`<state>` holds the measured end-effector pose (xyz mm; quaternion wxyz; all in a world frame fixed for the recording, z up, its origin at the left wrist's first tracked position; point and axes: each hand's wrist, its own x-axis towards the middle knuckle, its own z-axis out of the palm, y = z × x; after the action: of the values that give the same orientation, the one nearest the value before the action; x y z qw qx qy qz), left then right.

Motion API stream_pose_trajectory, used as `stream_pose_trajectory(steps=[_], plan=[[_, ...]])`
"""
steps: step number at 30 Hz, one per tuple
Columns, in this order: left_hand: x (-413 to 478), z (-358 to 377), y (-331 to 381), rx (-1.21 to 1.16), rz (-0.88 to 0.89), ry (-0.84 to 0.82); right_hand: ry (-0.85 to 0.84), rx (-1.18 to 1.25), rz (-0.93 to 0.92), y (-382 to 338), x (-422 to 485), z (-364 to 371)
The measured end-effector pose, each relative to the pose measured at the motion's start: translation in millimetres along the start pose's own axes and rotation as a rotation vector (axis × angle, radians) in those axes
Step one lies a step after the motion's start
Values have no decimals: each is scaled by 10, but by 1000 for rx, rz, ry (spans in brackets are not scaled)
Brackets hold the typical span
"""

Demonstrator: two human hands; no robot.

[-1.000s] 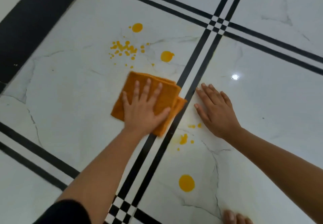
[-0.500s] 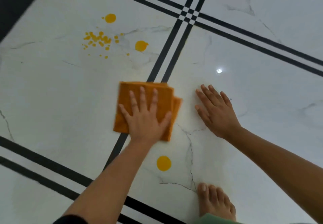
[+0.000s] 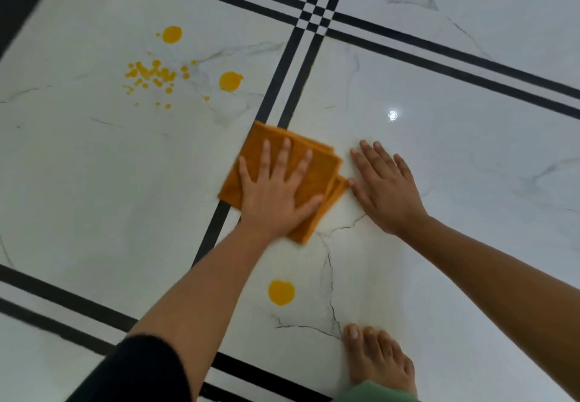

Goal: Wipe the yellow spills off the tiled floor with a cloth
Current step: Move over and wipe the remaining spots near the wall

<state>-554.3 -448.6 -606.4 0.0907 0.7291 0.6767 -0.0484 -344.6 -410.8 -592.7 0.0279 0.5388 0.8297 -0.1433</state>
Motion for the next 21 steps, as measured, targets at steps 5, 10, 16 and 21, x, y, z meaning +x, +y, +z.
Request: stream_pose_trajectory(steps=[5,10,16,21], plan=[[134,-22,172,-118,-247,58,14,-8,-11,113,-139,62],[31,-14,187,25,139,-11,10,-39,12,245,-263,67],[163,-31,397,-50,10,11,48,-22,51,259,-148,58],[361,-56,-41,29,119,8,62,37,29,171,45,43]])
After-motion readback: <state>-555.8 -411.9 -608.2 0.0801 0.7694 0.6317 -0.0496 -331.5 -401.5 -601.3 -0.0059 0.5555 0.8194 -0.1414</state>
